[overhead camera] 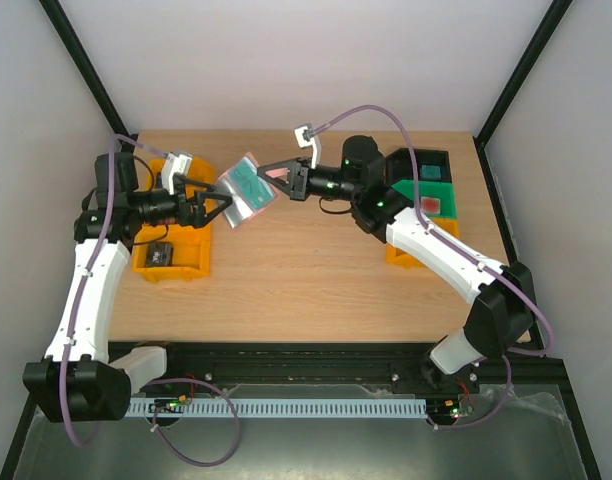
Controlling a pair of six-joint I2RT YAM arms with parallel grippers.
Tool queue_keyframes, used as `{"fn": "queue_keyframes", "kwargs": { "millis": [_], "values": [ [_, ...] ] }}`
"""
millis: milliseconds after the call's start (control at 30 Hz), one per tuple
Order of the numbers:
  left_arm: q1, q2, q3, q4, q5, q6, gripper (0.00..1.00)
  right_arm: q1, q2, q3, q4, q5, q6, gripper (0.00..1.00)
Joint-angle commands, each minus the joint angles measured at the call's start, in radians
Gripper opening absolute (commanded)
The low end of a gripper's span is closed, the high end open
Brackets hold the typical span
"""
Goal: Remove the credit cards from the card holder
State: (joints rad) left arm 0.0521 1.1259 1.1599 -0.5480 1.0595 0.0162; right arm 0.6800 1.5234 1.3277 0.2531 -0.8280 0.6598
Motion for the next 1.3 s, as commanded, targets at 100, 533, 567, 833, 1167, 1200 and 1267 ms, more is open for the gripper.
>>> {"fn": "queue_keyframes", "kwargs": {
  "millis": [100, 533, 567, 833, 1167, 1200, 1267],
  "values": [
    [0.006, -0.017, -0.034, 0.04, -0.014, -0.015, 1.0, 0.0, -0.057, -0.003, 0.12, -0.053, 0.032, 0.02],
    [0.003, -0.012, -0.074, 0.127, 0.105, -0.092, 0.99, 0.0, -0.054, -0.039, 0.206, -0.089, 0.079, 0.02],
    [0.0, -0.012, -0.07, 0.127, 0.119, -0.092, 0.95, -0.001, -0.052, -0.042, 0.206, -0.087, 0.079, 0.02],
    [-0.005, -0.02, -0.015, 0.03, 0.203, 0.0, 0.02, 0.0, -0.019, -0.066, 0.114, -0.113, 0.003, 0.06],
    [-0.009, -0.02, 0.031, -0.116, 0.075, 0.149, 0.02, -0.001, -0.01, -0.074, -0.084, -0.164, -0.222, 0.65],
    [-0.01, -0.02, 0.035, -0.125, 0.077, 0.157, 0.02, 0.0, -0.012, -0.075, -0.083, -0.16, -0.233, 0.66],
    [-0.012, -0.017, 0.043, -0.138, 0.074, 0.165, 0.02, 0.0, -0.013, -0.073, -0.084, -0.143, -0.245, 0.67]
  ]
}}
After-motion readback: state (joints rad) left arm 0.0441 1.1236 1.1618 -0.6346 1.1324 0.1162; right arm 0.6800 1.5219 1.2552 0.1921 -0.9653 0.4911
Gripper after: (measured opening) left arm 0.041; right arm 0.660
